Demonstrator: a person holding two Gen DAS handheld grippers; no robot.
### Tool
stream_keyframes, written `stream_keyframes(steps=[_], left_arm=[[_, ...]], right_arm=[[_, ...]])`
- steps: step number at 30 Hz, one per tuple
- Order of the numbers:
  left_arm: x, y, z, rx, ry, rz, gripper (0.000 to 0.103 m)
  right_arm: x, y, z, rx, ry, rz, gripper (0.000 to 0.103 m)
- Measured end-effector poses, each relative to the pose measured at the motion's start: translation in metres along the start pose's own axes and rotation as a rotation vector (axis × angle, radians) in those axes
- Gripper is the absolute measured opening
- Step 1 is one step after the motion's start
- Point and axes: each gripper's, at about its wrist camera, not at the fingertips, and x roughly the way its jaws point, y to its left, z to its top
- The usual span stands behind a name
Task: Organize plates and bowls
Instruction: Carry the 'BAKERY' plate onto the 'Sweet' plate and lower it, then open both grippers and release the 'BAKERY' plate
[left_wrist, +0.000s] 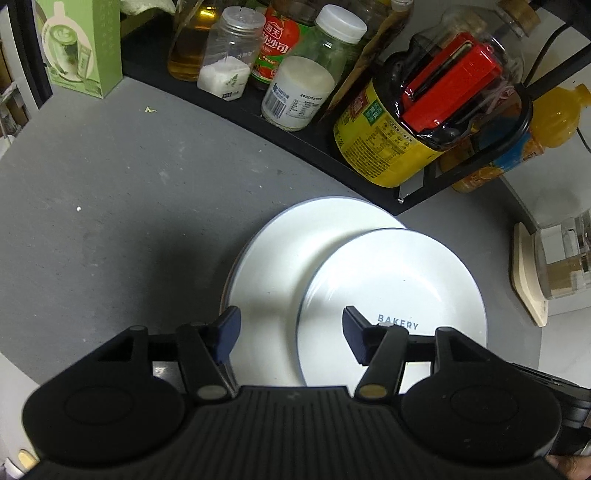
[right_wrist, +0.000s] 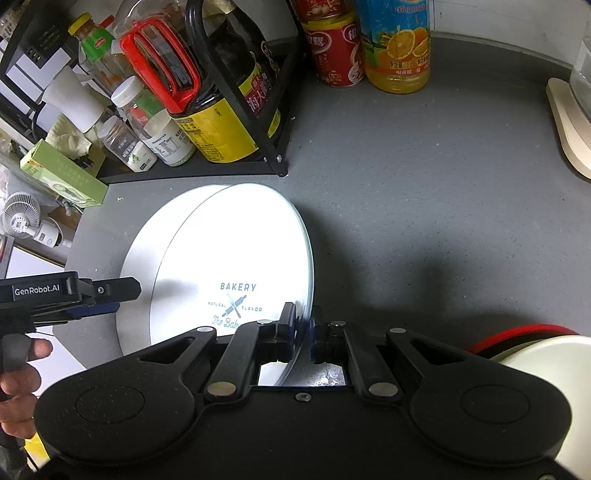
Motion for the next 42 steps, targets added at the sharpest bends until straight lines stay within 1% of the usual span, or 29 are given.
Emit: stream_keyframes(steps=[3,8,13,16,18,21,23,25,27,31,42], left_arm=[[-0.003,0.000,0.000,-0.002,-0.004,0.004,0.059],[-0.015,0.002,0.004,0.007,-0.047,0.033,0.059],[-0.004,0.004,0.005,0.011,-0.017,0.050,0.059],[0.005,0.004,0.003,0.014,0.001,0.053,0.059],[0.008,0.002,0.001,0.027,-0.006,0.075,0.059],[0.011,0.004,0.001,0.033,-0.003,0.078,0.059],[0.017,0.007,0.002,0.020,0.014,0.083,0.055],[0.021,0.011,0.002,0.009,0.021,0.084,0.051],[0.020,0.017,0.001,-0.010,0.011,0.059,0.048],[0.019,0.023,0.004,-0.039,0.006,0.041,0.044],[0.009,0.030,0.006,-0.040,-0.020,0.030,0.030]], right_arm=[[0.000,0.001,0.000,-0.006,0.002,-0.004,0.007],[0.001,0.002,0.000,-0.010,0.003,-0.008,0.007],[0.003,0.003,0.001,-0.011,0.005,-0.017,0.008],[0.004,0.004,0.002,-0.016,0.008,-0.024,0.011],[0.005,0.004,0.002,-0.020,0.011,-0.033,0.014],[0.006,0.004,0.003,-0.022,0.014,-0.040,0.019],[0.008,0.003,0.003,-0.019,0.020,-0.042,0.022],[0.010,0.004,0.004,-0.019,0.024,-0.045,0.023],[0.012,0.005,0.004,-0.020,0.029,-0.046,0.023],[0.017,0.007,0.005,-0.021,0.038,-0.044,0.023],[0.029,0.012,0.004,-0.022,0.056,-0.034,0.023]])
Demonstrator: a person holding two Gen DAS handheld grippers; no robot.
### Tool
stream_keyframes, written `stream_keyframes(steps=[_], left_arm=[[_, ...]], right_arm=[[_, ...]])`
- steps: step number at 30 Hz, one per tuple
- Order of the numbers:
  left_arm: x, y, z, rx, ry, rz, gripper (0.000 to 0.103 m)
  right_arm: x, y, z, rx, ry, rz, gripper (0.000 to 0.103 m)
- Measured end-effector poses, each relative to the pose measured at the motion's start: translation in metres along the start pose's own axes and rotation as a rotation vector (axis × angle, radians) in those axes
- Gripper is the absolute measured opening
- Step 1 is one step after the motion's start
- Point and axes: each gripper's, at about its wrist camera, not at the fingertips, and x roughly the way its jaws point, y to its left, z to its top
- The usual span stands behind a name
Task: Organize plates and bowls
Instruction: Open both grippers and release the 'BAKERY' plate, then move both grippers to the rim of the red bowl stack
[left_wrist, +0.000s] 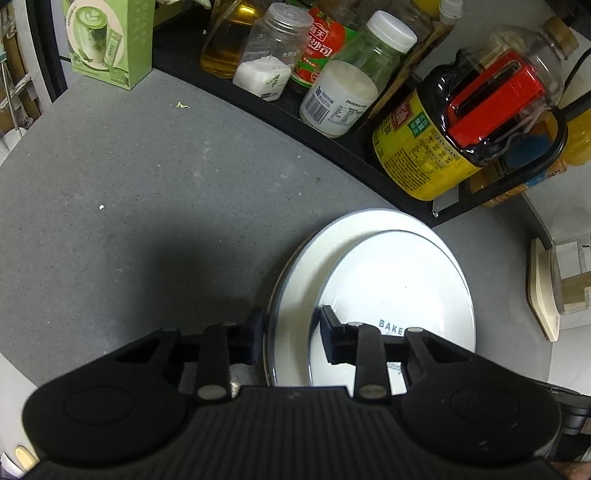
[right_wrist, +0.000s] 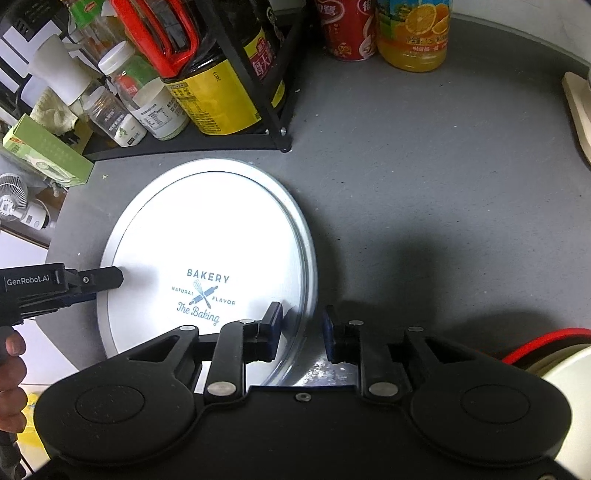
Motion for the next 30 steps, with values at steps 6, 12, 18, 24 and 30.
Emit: stream_keyframes(steps=[6,12,18,24,30], left_arm=[[-0.003,0.003,-0.001,-0.007,-0.001,-0.004,0.026],[-0.002,0.001,0.001,0.018,0.015,0.014,0.027],[-0.014,-0.004,-0.001,0.052,0.005,-0.002,0.040],[-0.033,-0.022,-0.003,0.131,-0.020,-0.035,0.060],[-0.046,-0.048,-0.011,0.213,-0.027,-0.076,0.069]], right_arm=[[0.001,0.003,0.000,0.002,0.000,0.002,0.023],[-0.001,0.001,0.000,0.030,-0.006,0.001,0.024],[-0.024,-0.003,-0.005,0.089,-0.061,0.017,0.040],[-0.060,-0.006,-0.020,0.154,-0.151,0.027,0.063],[-0.092,-0.016,-0.036,0.201,-0.222,0.026,0.086]])
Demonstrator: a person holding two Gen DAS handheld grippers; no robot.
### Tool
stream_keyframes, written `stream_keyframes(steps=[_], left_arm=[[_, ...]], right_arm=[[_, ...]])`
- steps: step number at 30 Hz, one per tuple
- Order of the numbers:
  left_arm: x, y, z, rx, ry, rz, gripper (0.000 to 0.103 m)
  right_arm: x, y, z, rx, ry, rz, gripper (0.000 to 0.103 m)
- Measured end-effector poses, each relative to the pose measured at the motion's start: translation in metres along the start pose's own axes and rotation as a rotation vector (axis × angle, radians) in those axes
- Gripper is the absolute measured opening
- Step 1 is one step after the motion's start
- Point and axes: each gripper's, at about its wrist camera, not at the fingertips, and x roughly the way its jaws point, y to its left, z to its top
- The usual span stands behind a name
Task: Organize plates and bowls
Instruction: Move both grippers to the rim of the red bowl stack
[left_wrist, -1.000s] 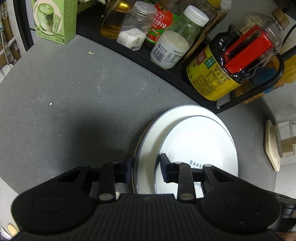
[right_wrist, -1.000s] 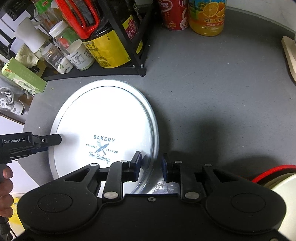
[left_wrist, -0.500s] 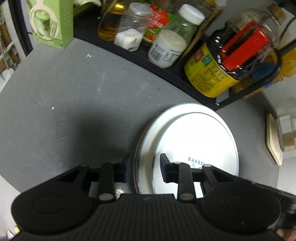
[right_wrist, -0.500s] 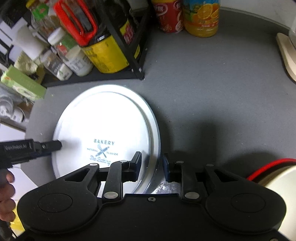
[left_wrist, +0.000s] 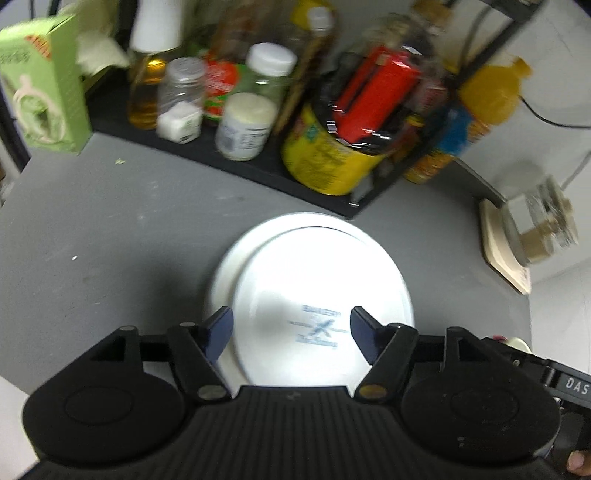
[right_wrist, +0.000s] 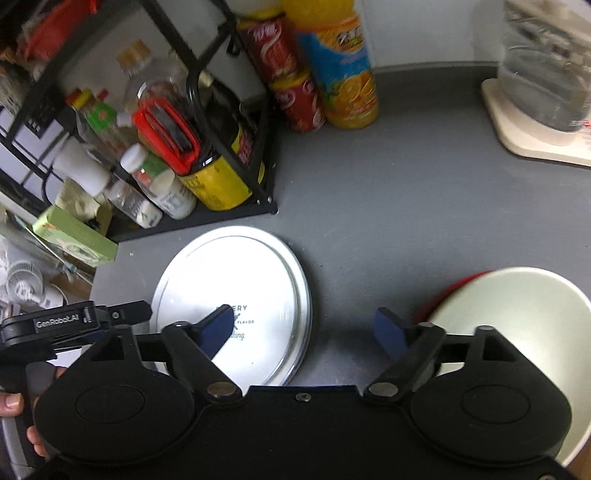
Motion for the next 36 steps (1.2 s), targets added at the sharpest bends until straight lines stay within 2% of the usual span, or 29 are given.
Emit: stream_keyframes(steps=[4,8,11,17,24,33,36], left_arm=[[-0.003,-0.022,-0.003,0.037,0.009,-0.014,0.073],[-0.006,-0.048,-0.008,0.065,0.007,-0.042,0.083],[-0.009,-0.070,-0.012,0.094,-0.003,-0.058,0.085],[-0.004,-0.112,-0.025,0.119,0.019,-0.100,0.085],[0.008,-0.150,-0.045,0.121,0.049,-0.103,0.085],[0.028,-0.176,-0.070,0.106,0.076,-0.090,0.085],[0.034,-0.179,-0.078,0.090,0.085,-0.082,0.083]], right_arm=[[-0.017,-0.010,-0.003,0.015,-0.031,0.001,0.097],[-0.036,-0.026,-0.007,0.042,-0.063,-0.002,0.098],[-0.050,-0.041,-0.008,0.048,-0.082,-0.001,0.098],[-0.069,-0.071,-0.010,0.065,-0.097,0.000,0.099],[-0.084,-0.111,-0.013,0.073,-0.098,0.006,0.099],[-0.082,-0.146,-0.017,0.028,-0.050,0.017,0.098],[-0.077,-0.156,-0.019,0.022,-0.021,0.021,0.092]])
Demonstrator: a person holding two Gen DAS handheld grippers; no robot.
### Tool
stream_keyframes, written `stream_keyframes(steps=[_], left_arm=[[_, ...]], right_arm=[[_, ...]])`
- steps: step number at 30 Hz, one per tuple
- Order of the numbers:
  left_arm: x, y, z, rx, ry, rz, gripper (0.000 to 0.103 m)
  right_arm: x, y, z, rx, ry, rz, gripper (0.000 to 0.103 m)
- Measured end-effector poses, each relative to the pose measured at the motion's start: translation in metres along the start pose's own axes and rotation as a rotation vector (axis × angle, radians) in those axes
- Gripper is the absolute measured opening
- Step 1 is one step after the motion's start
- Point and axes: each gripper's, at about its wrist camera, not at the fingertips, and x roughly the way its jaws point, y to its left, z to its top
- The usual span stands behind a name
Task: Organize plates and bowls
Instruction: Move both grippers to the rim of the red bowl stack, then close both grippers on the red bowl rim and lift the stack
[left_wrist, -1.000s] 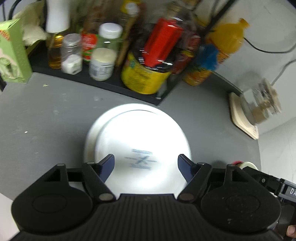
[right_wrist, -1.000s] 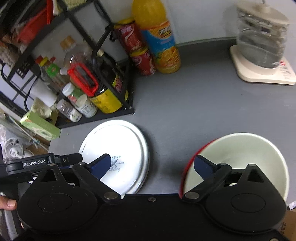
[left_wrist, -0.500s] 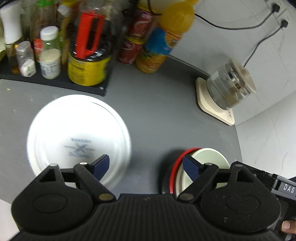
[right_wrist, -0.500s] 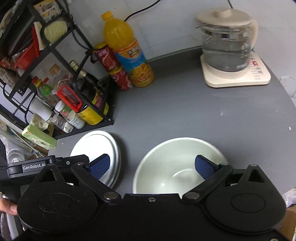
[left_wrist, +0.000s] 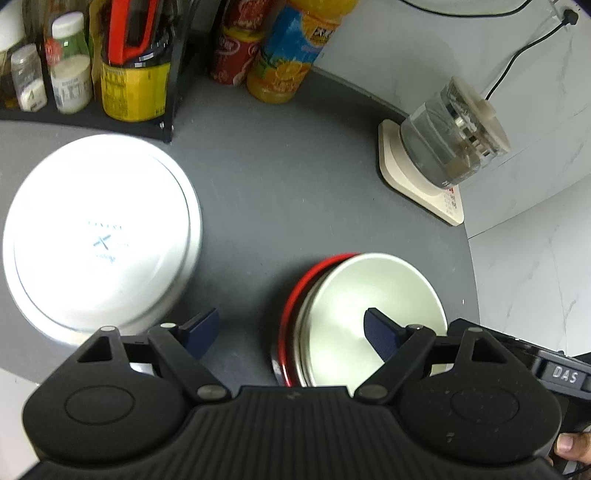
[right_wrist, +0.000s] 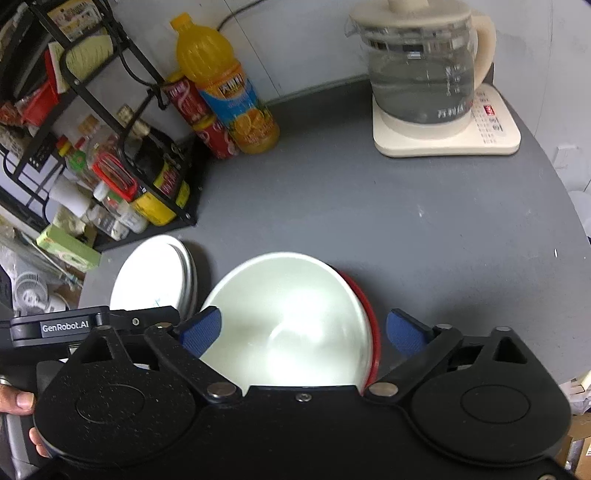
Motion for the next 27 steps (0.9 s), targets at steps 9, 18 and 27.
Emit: stream_keyframes(steps=[9,18,27], left_arm=[[0.021,-0.001,-0.022,-0.085,0.007,0.027,0.069],[0.040,0.002,-0.035,-0.173,0.032,0.048,0.046],[0.055,-0.001,-0.040,-0.229,0.046,0.080,0.031]], right_arm=[[0.024,-0.026,-0.006,-0.015,0.090,0.015,0.068],[0.044,-0.041,-0.012,-0.017,0.166,0.036,0.052],[0.062,-0.046,-0.015,-0.044,0.225,0.023,0.038]])
